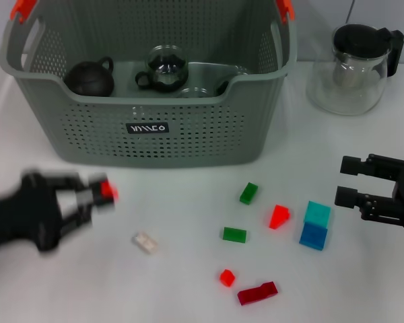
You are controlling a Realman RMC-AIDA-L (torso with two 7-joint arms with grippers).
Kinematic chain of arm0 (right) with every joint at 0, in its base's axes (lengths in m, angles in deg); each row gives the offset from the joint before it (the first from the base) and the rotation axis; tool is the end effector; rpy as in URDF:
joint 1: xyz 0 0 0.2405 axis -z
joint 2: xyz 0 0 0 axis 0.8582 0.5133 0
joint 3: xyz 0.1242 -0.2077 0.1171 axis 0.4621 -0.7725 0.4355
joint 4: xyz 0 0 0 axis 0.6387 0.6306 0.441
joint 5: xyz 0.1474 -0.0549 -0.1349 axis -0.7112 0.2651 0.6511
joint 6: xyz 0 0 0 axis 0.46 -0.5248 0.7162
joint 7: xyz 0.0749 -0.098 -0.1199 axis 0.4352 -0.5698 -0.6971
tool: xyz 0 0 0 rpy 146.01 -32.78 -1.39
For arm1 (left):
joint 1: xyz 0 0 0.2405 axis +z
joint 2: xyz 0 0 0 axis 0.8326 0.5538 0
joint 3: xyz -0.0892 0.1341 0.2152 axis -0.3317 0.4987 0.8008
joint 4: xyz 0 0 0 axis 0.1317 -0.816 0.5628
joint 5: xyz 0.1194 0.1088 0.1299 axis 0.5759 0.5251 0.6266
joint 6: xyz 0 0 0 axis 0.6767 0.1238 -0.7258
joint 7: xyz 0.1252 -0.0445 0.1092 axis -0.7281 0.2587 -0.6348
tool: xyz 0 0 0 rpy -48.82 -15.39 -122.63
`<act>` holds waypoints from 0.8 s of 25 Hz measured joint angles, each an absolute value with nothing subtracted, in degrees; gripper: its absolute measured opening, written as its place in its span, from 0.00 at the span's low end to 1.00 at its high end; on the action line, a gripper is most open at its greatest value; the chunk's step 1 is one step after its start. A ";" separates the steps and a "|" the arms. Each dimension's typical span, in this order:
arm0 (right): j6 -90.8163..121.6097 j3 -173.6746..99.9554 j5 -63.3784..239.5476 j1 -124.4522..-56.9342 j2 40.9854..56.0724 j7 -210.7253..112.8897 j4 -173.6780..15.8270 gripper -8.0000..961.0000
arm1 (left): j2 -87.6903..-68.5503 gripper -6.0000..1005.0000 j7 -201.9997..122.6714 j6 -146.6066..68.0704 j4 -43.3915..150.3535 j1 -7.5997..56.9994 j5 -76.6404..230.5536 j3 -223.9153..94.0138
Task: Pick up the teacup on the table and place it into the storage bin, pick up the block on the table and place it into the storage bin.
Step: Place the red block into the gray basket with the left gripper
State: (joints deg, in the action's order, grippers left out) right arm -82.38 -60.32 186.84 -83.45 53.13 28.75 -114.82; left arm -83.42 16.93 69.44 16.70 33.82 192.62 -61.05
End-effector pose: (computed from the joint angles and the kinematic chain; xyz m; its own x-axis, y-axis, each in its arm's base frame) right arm 0.2715 0.2945 0.0110 0.6790 -0.3638 -0.6376 -0.4822 -0.8760 -0.0136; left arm -0.2905 0.2525 0.0146 0.7166 0.0995 0.6904 0.3363 -0.9164 -0.2169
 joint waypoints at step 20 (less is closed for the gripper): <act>-82.28 -60.35 186.84 -83.90 53.56 28.44 -114.82 0.78 | -76.46 0.21 72.73 27.55 11.37 10.37 181.69 -33.76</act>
State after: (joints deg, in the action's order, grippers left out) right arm -82.28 -60.35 186.84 -83.90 53.56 28.44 -114.82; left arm -76.46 72.73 27.55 11.37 10.37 181.69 -33.76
